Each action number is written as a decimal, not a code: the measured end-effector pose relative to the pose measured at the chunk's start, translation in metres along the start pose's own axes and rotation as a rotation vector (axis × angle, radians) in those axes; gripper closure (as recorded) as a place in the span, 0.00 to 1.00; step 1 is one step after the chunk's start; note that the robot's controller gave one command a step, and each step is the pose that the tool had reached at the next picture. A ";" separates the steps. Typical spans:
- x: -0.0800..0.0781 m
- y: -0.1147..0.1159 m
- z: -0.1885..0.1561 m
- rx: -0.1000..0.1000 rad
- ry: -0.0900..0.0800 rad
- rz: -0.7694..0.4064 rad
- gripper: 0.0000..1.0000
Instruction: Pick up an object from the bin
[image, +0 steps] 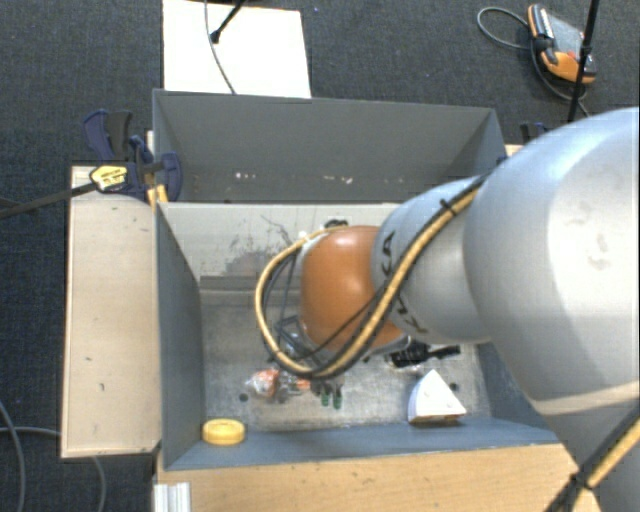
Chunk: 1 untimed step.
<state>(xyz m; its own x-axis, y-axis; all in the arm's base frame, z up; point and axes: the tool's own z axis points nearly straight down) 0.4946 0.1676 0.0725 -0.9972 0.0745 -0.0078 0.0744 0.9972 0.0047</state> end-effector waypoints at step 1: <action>0.003 0.006 -0.143 0.003 0.004 -0.029 1.00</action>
Offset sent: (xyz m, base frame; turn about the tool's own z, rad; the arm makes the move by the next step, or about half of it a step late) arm 0.0000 0.0000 0.0000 0.0000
